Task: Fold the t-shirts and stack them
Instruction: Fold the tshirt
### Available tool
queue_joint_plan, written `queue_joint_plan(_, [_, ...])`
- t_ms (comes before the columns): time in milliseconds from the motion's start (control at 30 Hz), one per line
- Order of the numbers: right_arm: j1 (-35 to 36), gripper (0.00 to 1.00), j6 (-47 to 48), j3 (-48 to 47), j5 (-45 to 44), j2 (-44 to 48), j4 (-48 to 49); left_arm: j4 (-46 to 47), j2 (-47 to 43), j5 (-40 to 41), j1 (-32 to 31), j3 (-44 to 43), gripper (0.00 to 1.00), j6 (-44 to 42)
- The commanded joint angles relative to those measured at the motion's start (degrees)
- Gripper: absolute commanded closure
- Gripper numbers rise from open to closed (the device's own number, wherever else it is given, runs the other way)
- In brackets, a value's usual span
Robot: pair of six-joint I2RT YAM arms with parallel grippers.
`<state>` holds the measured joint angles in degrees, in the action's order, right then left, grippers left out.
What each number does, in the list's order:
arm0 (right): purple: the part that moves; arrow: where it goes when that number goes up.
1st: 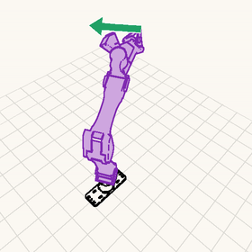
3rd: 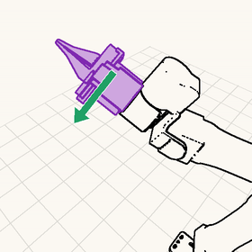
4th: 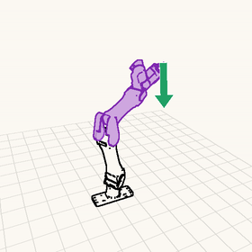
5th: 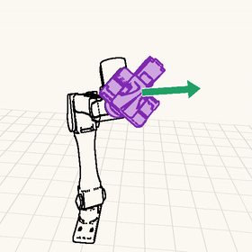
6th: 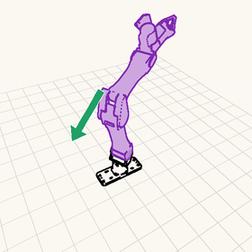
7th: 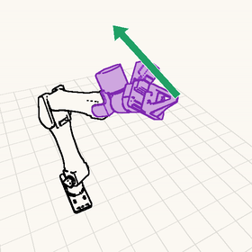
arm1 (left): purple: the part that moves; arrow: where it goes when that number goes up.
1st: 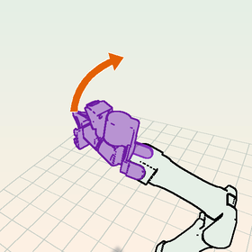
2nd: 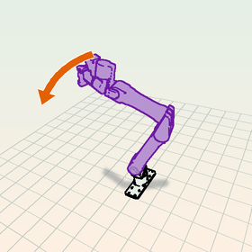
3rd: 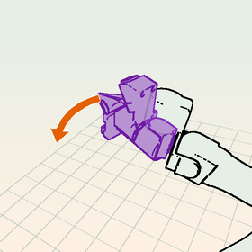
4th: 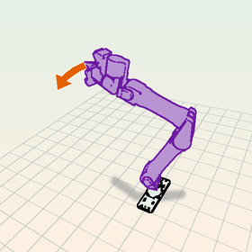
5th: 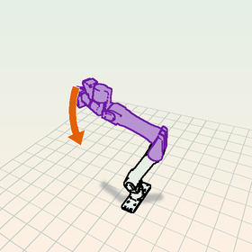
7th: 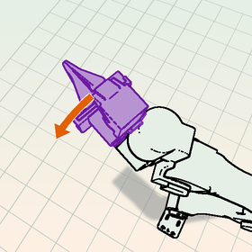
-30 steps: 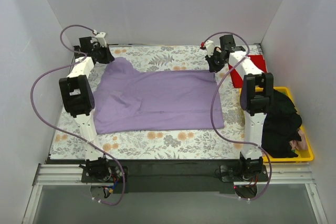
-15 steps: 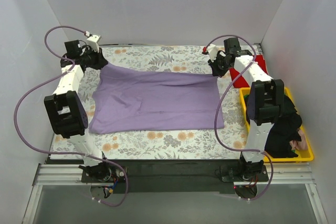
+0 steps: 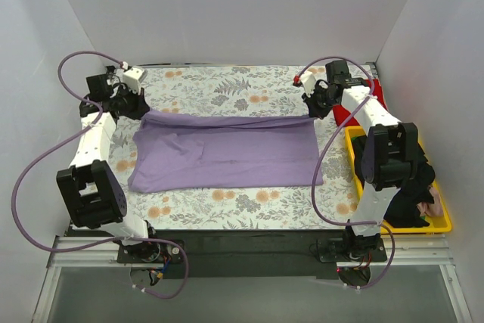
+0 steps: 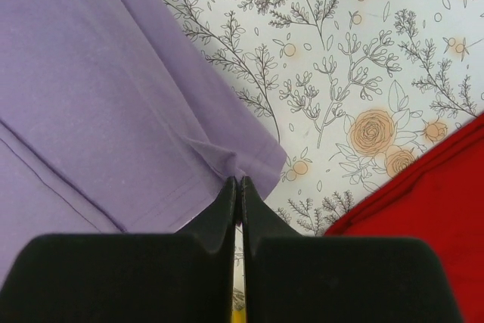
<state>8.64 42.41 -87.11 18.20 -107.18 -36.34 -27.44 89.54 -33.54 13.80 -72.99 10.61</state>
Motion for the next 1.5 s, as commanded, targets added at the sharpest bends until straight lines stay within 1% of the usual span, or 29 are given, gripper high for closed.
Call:
queue_joint_plan(0, [-0.38,0.99,1.35,0.63,0.35,1.89,-0.31,-2.44,-5.07,2.06,0.26,3.37,1.00,-2.87])
queue_joint_plan(133, [-0.38,0.99,2.23,0.54,-0.79,0.57,-0.40,-2.97,-7.18,3.13,0.26,8.03,1.00,-3.40])
queue_joint_plan(367, [-0.30,0.99,3.90,3.52,-1.23,2.15,-0.49,-5.43,-9.73,4.27,0.26,11.28,1.00,-2.79])
queue_joint_plan(533, [-0.29,0.99,4.96,5.63,-1.32,3.46,-0.66,-6.13,-12.36,6.64,0.26,15.15,1.00,-4.63])
queue_joint_plan(667, [-0.29,0.99,6.10,7.22,-2.02,3.38,-0.75,-6.31,-13.86,7.35,0.26,16.13,1.00,-5.34])
queue_joint_plan(900, [-0.29,0.99,6.45,6.69,-3.69,2.32,-0.75,-9.64,-13.60,7.35,0.26,15.51,1.00,-7.36])
queue_joint_plan(1267, [0.41,0.99,7.60,10.55,-3.16,4.25,-1.02,-8.77,-12.81,8.93,0.26,19.64,1.00,-8.68])
queue_joint_plan(1467, [1.11,0.99,8.04,12.05,-4.57,2.94,-1.02,-8.33,-11.85,9.81,0.17,22.27,1.00,-10.44])
